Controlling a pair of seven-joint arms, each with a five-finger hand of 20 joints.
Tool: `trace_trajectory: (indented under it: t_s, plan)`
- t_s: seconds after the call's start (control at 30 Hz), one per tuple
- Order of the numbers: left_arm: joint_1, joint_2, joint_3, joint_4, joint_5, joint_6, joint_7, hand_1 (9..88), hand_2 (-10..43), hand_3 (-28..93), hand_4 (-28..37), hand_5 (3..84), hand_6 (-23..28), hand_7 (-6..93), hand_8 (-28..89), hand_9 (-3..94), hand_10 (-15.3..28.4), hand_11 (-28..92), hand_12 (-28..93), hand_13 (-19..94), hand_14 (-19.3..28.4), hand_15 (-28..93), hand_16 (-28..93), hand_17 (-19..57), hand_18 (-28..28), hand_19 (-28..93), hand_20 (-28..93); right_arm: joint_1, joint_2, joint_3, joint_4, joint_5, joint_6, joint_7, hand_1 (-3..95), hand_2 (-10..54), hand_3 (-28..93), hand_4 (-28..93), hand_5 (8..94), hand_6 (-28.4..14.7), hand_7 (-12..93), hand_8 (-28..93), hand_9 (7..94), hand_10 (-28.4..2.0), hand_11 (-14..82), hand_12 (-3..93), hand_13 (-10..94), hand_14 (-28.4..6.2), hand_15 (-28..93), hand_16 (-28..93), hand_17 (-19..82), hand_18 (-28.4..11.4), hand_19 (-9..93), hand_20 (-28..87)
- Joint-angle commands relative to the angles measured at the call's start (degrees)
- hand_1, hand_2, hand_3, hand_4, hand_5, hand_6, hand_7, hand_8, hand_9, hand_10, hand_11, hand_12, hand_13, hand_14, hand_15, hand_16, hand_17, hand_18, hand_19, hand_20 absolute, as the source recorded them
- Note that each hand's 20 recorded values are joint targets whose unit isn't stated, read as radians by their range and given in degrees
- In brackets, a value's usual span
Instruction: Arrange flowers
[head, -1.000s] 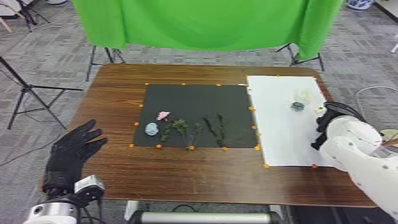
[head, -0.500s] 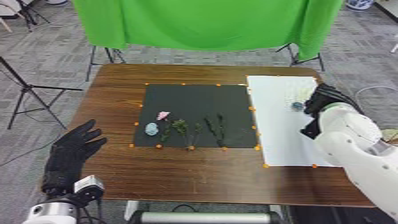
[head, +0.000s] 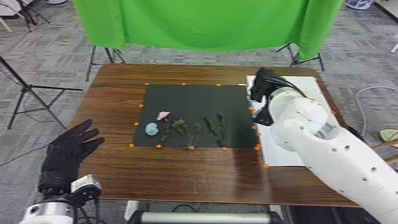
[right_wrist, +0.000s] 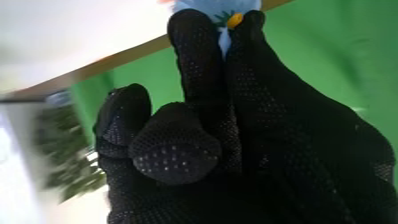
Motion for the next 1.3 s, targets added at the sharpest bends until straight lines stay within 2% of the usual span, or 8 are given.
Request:
trace_trajectory:
  t_s: [0.03, 0.3, 0.47, 0.53, 0.73, 0.8, 0.9, 1.3]
  plan:
    - [1.02, -0.18, -0.68, -0.19, 0.12, 0.08, -0.48, 25.8, 7.3, 81, -18.3, 40.9, 12.2, 13.3, -9, 35.7, 20.3, 30, 9, 29, 27.4, 58, -11, -6.9, 24.9, 69, -8, 4.23, -13.14, -7.55, 1.99, -1.8, 0.11, -2.51, 55.5, -9.5, 85, -28, 81.9, -2.2, 37, 2, 93.7, -8.6, 16.3, 34.3, 88, -1.5, 76, 16, 42, -23.5, 93, 26]
    - [0.8, -0.58, -1.54, 0.02, 0.12, 0.07, -0.67, 26.4, 7.5, 81, -19.0, 41.6, 12.4, 13.3, -9, 37.3, 21.0, 29, 9, 30, 28.1, 58, -11, -6.8, 25.5, 69, -8, 0.09, -21.87, -7.81, 5.13, -3.63, -3.01, -2.72, 55.4, -9.5, 85, -28, 81.4, -1.8, 37, 2, 93.7, -8.3, 15.9, 34.3, 88, -1.4, 76, 16, 42, -23.4, 93, 25]
    - [-0.17, -0.56, -1.45, 0.4, 0.58, -1.02, -1.57, 26.6, 7.8, 80, -19.2, 41.8, 12.6, 13.1, -9, 38.1, 21.3, 29, 10, 31, 28.3, 57, -10, -6.8, 25.8, 70, -9, -0.71, -21.68, -9.85, 5.37, -2.84, -3.01, -1.67, 55.4, -9.5, 84, -28, 81.1, -1.7, 38, 1, 93.7, -8.1, 15.6, 34.6, 88, -1.4, 76, 16, 42, -23.3, 93, 25]
    - [0.33, -0.59, -1.73, 0.24, 0.43, -0.68, -1.41, 26.7, 8.0, 80, -19.2, 41.8, 12.6, 13.1, -9, 38.3, 21.5, 28, 11, 31, 28.3, 57, -10, -6.8, 26.0, 70, -10, -1.61, -22.13, -9.73, 5.5, -3.95, -4.74, -2.56, 55.4, -9.5, 84, -28, 81.1, -1.6, 38, 1, 93.7, -8.1, 15.5, 34.8, 88, -1.4, 76, 16, 42, -23.3, 93, 25]
    - [-0.42, -0.41, -1.25, 0.4, 0.61, -1.45, -1.42, 27.0, 8.5, 79, -18.7, 41.7, 12.9, 12.5, -9, 38.5, 21.9, 28, 11, 32, 28.4, 57, -10, -6.8, 26.4, 71, -11, -0.26, -20.41, -12.23, 6.95, -4.05, -3.22, -2.25, 55.3, -9.5, 84, -28, 80.7, -1.5, 38, 1, 93.7, -8.0, 15.3, 34.9, 88, -1.5, 76, 16, 41, -23.2, 93, 25]
    - [-0.72, -0.39, -1.46, 0.53, 0.93, -2.21, -1.94, 27.1, 8.6, 79, -18.4, 41.6, 13.0, 12.4, -9, 38.4, 22.1, 27, 11, 32, 28.4, 57, -10, -6.8, 26.5, 71, -12, 0.33, -20.09, -12.59, 7.81, -4.19, -3.02, -1.83, 55.2, -9.5, 84, -28, 80.6, -1.5, 38, 1, 93.7, -8.0, 15.1, 35.1, 88, -1.5, 76, 16, 41, -23.0, 93, 25]
    - [-0.84, -0.38, -1.3, 0.61, 0.6, -1.89, -1.67, 27.0, 8.5, 79, -18.0, 41.5, 13.1, 12.1, -8, 38.2, 21.9, 27, 11, 32, 28.4, 56, -10, -6.8, 26.4, 71, -13, 1.73, -19.52, -13.9, 8.47, -3.34, -1.38, -1.4, 55.2, -9.5, 84, -28, 80.6, -1.5, 39, 0, 93.7, -8.0, 15.2, 35.2, 87, -1.5, 76, 16, 41, -22.9, 93, 25]
    - [-1.88, -0.15, -0.76, 0.93, 0.81, -2.59, -2.11, 26.9, 8.5, 79, -17.8, 41.5, 13.1, 12.1, -8, 38.2, 21.8, 27, 11, 32, 28.4, 57, -10, -6.7, 26.1, 72, -14, 3.35, -20.65, -15.1, 9.05, -2.5, 1.67, -1.15, 54.5, -9.5, 84, -28, 79.1, -0.9, 41, 0, 93.4, -7.9, 15.3, 35.5, 87, -1.5, 76, 16, 41, -22.7, 93, 24]
